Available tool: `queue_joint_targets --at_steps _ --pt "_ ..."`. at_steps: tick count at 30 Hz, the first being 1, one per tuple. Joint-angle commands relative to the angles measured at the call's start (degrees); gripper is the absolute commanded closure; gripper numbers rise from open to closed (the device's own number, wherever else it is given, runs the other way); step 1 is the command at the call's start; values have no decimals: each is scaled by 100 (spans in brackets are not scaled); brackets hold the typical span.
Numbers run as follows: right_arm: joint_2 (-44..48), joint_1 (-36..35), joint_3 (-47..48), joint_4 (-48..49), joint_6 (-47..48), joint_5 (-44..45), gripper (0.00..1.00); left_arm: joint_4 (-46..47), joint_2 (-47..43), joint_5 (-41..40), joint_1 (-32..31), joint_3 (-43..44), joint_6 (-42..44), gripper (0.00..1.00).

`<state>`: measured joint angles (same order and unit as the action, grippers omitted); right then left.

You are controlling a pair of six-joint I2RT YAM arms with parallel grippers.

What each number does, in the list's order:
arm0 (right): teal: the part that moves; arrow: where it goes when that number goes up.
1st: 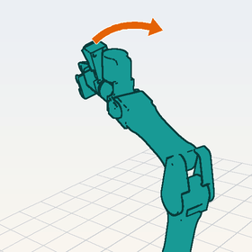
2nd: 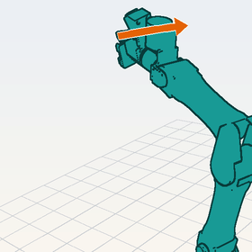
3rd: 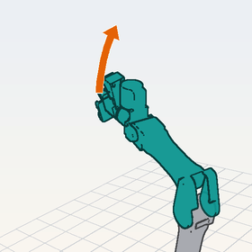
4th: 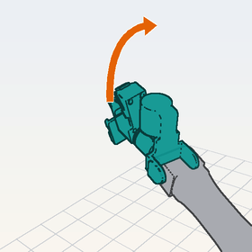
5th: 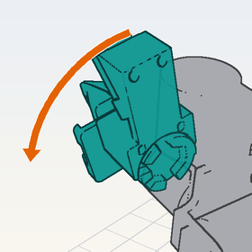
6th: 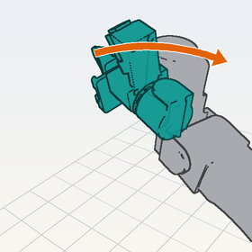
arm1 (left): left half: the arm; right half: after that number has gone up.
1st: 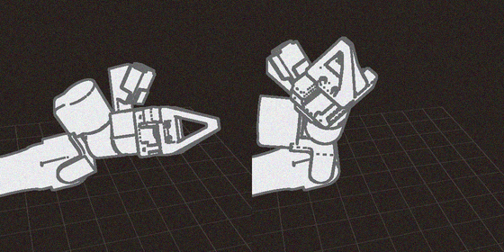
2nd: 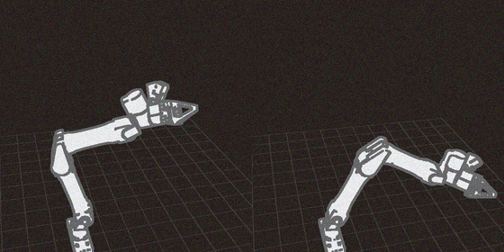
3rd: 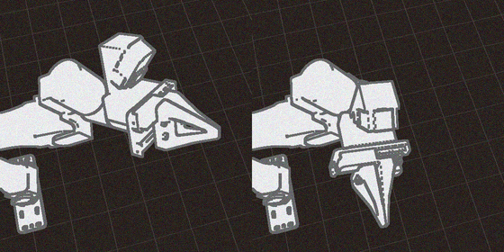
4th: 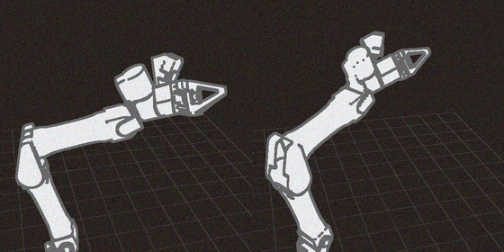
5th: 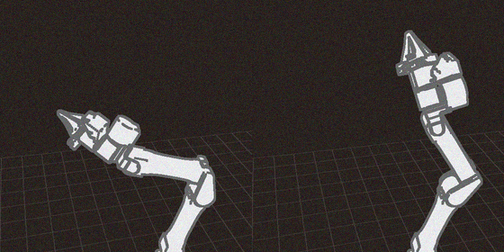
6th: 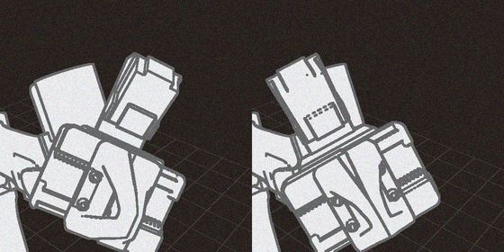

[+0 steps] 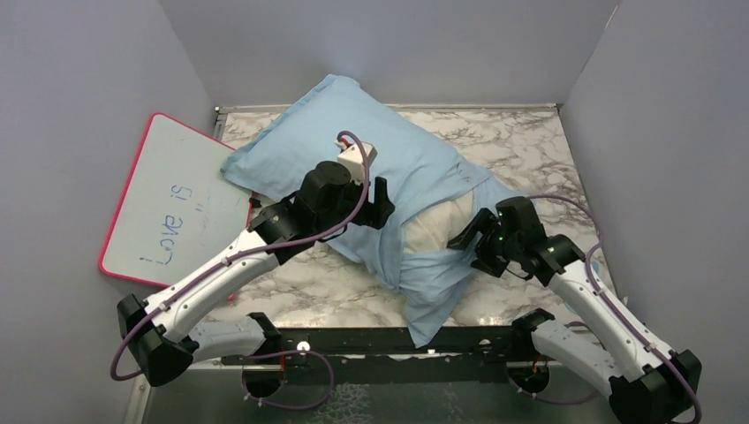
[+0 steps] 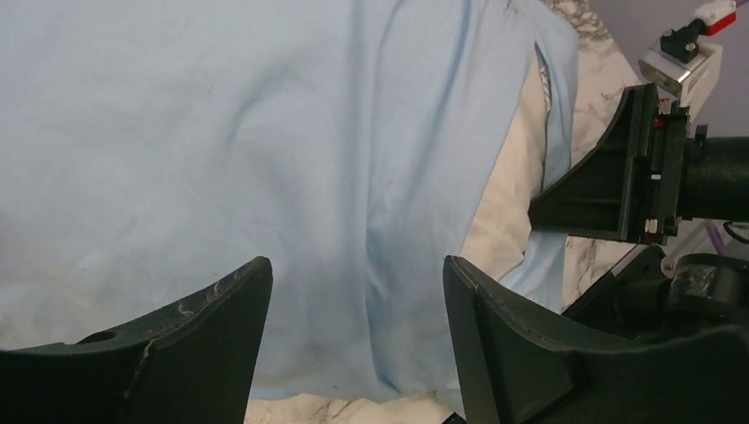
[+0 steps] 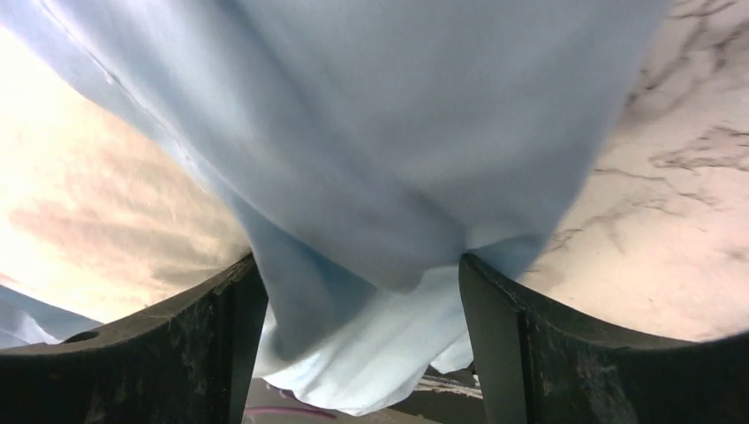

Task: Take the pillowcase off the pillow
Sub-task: Remove the pillow from the pillowcase.

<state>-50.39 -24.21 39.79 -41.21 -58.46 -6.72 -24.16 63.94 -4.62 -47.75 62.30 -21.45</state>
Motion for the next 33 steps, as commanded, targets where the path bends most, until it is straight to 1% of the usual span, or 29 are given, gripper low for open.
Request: queue_joint_targets --at_steps 1,2,4,6,8,10,14,17,18,20,21,24,27,29,31,33 --pt "417 -14 467 -770 -628 1175 14 -161 396 37 -3 730 439 24" --pt "522 -14 536 -658 -471 1297 10 -159 580 100 0 877 497 22" --pt "853 -14 540 -169 215 1168 1 -160 858 216 -4 1207 620 17" --pt "1113 -14 423 265 754 971 0 -166 1134 326 -1 1492 753 13" --pt "1163 -15 444 464 1129 905 0 -206 1383 449 -1 1726 829 12" --pt "990 -18 634 248 1127 1168 0 -240 1571 652 -6 1895 862 11" --pt "489 -10 1130 -14 1482 1905 0 -462 1901 921 -3 2204 979 11" --pt "54 7 1458 -56 1713 2133 5 -645 2112 953 -17 2400 1101 12" --pt "-99 24 1569 -69 1763 2142 8 -665 2164 940 -35 2442 1153 11" --pt "-364 135 1707 9 1880 2054 17 -703 2285 926 -47 2541 1277 12" --pt "-476 230 1743 71 1928 1957 19 -709 2360 939 -54 2609 1357 12" --pt "-732 784 1766 328 2073 1271 21 -782 2649 938 -52 2923 1643 12" --pt "-977 1407 1743 537 2284 298 30 -927 2974 1036 -64 3268 1839 13" --pt "-1148 1556 1799 572 2442 -71 33 -932 3133 1152 -108 3403 1885 13" --pt "-1251 1568 1826 593 2521 -287 39 -937 3300 1162 -180 3527 1913 16" --pt "-1311 1570 1826 619 2542 -455 43 -977 3471 1117 -259 3663 1946 18"
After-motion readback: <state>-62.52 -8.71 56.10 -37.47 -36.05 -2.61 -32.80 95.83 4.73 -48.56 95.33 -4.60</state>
